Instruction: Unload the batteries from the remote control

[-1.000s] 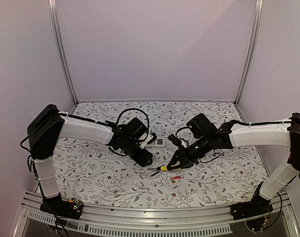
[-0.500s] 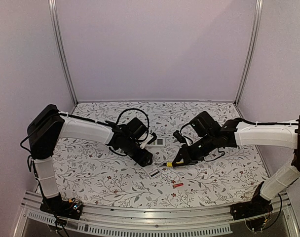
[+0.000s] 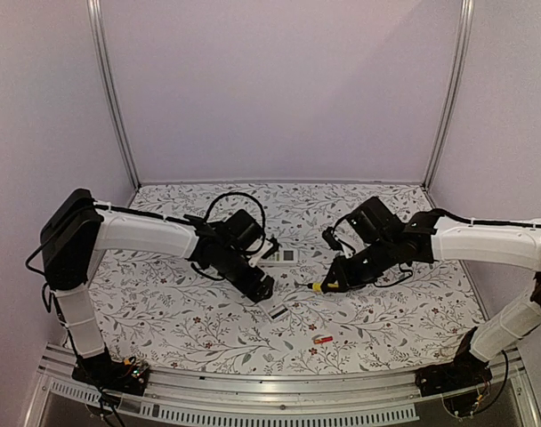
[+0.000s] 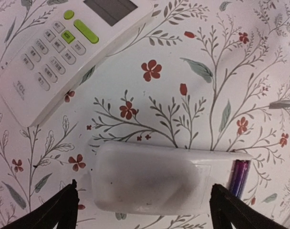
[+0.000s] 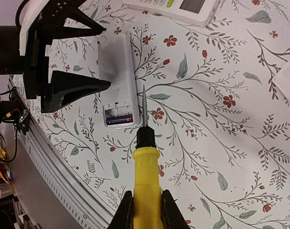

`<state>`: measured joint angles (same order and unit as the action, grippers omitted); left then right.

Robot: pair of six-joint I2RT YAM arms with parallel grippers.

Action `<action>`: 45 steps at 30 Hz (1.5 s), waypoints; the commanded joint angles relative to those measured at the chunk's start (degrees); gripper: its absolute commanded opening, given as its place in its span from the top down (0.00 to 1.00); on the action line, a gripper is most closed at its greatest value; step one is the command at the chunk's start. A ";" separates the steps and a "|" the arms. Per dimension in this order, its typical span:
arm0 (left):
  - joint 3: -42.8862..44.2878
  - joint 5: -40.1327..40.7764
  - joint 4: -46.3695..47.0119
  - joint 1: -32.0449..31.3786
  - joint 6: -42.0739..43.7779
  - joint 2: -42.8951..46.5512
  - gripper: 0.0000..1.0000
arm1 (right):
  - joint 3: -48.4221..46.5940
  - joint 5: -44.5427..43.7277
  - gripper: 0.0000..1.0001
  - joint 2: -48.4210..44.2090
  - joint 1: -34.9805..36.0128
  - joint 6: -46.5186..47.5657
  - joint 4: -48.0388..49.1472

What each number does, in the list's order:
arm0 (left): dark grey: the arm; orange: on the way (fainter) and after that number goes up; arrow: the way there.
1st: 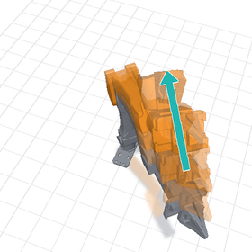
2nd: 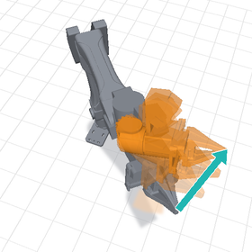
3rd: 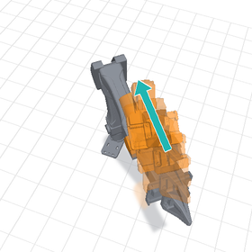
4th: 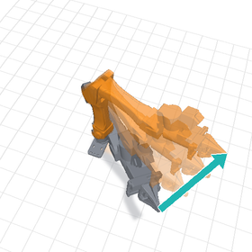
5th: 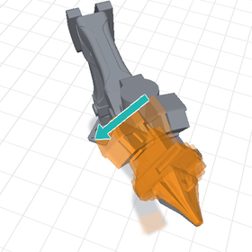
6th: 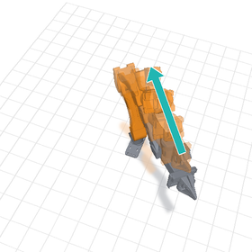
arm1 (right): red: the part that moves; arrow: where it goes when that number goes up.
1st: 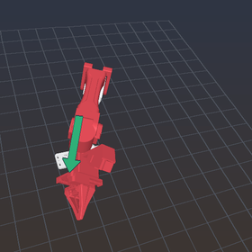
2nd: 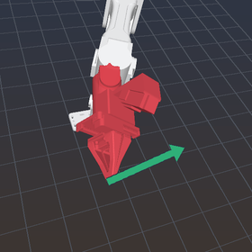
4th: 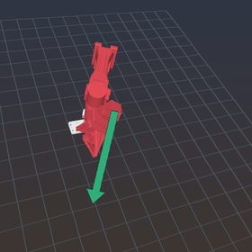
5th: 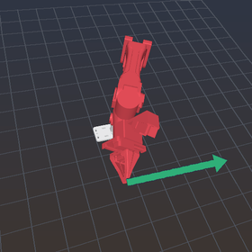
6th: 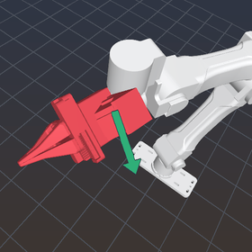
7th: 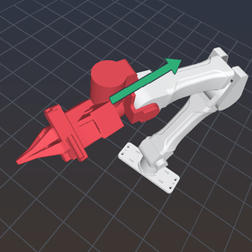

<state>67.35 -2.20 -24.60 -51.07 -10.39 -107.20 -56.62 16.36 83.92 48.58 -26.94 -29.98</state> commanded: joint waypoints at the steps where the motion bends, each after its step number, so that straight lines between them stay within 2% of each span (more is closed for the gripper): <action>1: 3.65 -1.86 -1.62 0.52 -0.33 0.45 0.04 | 0.63 -2.93 1.00 -2.66 -0.01 0.40 1.16; 9: 11.04 -7.14 -3.61 0.62 -0.76 -7.55 0.06 | 4.33 -3.13 1.00 -6.37 -0.05 -2.05 4.02; 19: 13.35 -12.02 -5.98 1.01 -0.13 -11.43 0.07 | 6.87 -2.48 1.00 -7.81 -0.02 -4.05 6.39; 24: 10.05 -13.40 -7.23 0.98 -1.07 -9.11 0.07 | 6.87 -2.73 1.00 -7.55 -0.01 -4.08 6.59; 30: 2.35 -19.32 -5.92 0.56 -4.39 -4.37 0.07 | 6.62 -3.81 1.00 -7.10 0.00 -4.08 6.90; 38: -5.69 -26.17 1.46 -1.36 -11.73 1.07 0.07 | 6.74 -3.97 1.00 -6.71 -0.05 -4.59 8.02; 45: -6.45 -29.23 5.99 -4.53 -17.41 0.73 0.07 | 6.96 -4.35 1.00 -7.52 0.01 -5.05 7.95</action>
<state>61.95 -27.97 -21.43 -52.82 -23.14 -106.26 -50.17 13.52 77.43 48.58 -31.31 -22.87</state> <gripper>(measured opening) 0.927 0.141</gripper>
